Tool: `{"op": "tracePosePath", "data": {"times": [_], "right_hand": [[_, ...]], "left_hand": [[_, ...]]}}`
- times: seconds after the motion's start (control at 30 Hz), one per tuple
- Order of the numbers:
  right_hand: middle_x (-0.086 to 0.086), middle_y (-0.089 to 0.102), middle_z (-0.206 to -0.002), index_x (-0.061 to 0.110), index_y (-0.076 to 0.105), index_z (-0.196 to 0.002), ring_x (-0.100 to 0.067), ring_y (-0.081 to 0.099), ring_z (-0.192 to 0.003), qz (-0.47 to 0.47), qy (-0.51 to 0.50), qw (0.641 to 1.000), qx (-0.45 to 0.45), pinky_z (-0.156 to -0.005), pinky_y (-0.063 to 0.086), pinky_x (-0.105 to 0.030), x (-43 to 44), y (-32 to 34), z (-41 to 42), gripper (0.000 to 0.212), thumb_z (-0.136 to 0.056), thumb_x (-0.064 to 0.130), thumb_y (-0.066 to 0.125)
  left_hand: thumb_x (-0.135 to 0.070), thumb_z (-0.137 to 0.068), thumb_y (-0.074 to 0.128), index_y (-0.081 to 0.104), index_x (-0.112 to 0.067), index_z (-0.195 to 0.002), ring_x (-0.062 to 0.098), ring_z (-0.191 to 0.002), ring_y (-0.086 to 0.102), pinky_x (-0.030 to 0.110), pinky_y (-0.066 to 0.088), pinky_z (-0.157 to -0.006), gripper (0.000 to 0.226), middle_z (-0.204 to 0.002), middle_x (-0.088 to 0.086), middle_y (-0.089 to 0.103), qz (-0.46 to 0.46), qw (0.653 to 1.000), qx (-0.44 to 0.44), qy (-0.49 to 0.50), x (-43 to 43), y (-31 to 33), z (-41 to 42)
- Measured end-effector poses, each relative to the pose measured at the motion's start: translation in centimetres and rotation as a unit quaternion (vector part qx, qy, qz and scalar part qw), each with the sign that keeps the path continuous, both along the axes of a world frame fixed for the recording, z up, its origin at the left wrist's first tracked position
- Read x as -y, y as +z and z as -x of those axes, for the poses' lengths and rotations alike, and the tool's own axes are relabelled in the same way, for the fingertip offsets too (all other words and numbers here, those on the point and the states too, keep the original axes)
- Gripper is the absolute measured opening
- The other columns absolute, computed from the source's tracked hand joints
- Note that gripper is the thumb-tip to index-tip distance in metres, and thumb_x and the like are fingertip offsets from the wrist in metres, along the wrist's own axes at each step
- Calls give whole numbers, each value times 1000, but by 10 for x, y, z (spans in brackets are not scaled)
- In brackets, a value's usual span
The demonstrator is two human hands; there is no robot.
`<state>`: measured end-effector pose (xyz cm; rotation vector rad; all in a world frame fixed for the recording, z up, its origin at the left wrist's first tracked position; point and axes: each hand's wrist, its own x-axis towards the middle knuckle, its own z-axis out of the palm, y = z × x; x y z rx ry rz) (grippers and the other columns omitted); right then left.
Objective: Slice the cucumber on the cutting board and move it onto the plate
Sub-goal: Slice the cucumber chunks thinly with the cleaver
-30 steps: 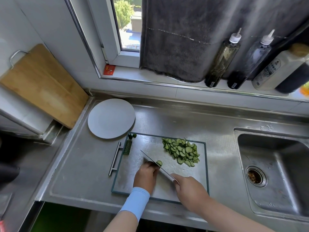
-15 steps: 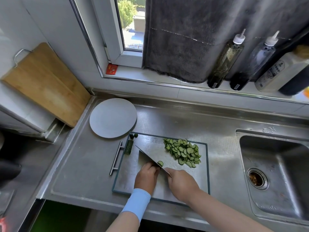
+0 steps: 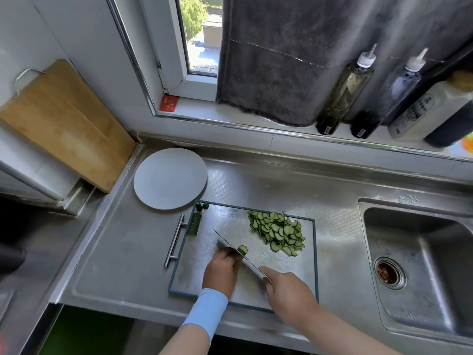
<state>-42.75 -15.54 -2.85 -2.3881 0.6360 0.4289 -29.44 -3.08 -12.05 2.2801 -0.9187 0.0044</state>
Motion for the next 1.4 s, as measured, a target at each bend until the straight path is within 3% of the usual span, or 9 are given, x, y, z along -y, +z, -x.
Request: {"op": "tracePosePath", "data": {"times": [0.2, 0.33, 0.47, 0.63, 0.77, 0.87, 1.0, 1.23, 1.4], "right_hand": [[4, 57, -72, 31, 59, -110, -23, 54, -72, -20, 1, 1000, -19, -58, 41, -29, 2, -4, -14, 28, -97, 17, 38], [-2, 70, -92, 35, 59, -119, -27, 60, -84, -3, 8, 1000, -24, -73, 52, -37, 1, -9, -31, 36, -95, 21, 36], [-4, 71, -101, 35, 57, -125, -29, 62, -92, 9, 18, 1000, -18, -71, 46, -33, -3, -10, -40, 39, -96, 21, 36], [-5, 69, -97, 33, 57, -124, -28, 60, -88, 9, 18, 1000, -11, -67, 42, -34, -5, -8, -36, 35, -98, 21, 36], [3, 60, -81, 34, 55, -125, -24, 54, -77, 12, 19, 1000, 3, -64, 41, -34, -6, -3, -21, 34, -99, 22, 36], [2, 63, -81, 34, 54, -126, -24, 55, -76, 11, 17, 1000, 1, -66, 46, -37, -4, 0, -8, 33, -100, 23, 37], [-1, 67, -83, 31, 56, -121, -25, 60, -78, 6, 5, 1000, -2, -72, 51, -38, -1, 2, 1, 29, -100, 22, 38], [5, 58, -72, 31, 59, -107, -19, 52, -68, -24, -1, 1000, -20, -63, 43, -34, -2, 0, -13, 27, -99, 19, 37], [-1, 69, -89, 32, 61, -114, -25, 60, -82, -23, -6, 999, -24, -69, 49, -35, -5, -6, -35, 32, -97, 20, 37]], "left_hand": [[-8, -65, 87, 75, -17, -75, 18, -70, 63, 24, 53, -56, 18, -81, 0, 68, -2, 1000, -29, 2, -2, -6, -2], [-7, -65, 86, 75, -16, -76, 16, -73, 62, 21, 52, -59, 18, -83, -1, 68, 3, 999, -32, -7, -4, -7, -1], [-4, -65, 84, 77, -16, -83, 14, -80, 60, 20, 52, -65, 22, -89, -2, 69, 8, 999, -18, -28, -8, -5, -3], [-3, -60, 88, 76, -17, -77, 13, -76, 59, 18, 49, -64, 24, -83, -2, 68, 10, 1000, -23, -12, -5, -2, -2], [-5, -60, 88, 77, -19, -81, 16, -74, 62, 19, 49, -65, 27, -84, 0, 70, 11, 1000, -17, -10, -5, 2, -2], [-2, -58, 88, 76, -18, -76, 17, -72, 64, 19, 49, -64, 27, -84, 0, 70, 3, 1000, -11, -17, -5, 4, -3], [-3, -60, 88, 77, -18, -77, 18, -72, 64, 19, 50, -61, 25, -84, 0, 70, 9, 1000, -11, -18, -4, 5, -3], [-7, -64, 87, 77, -19, -79, 13, -75, 62, 17, 48, -67, 21, -85, -3, 70, 14, 999, -35, -6, -6, 0, -2], [-4, -66, 85, 76, -16, -78, 15, -80, 61, 24, 52, -65, 19, -87, -2, 68, 11, 999, -46, -16, -6, -5, -2]]}}
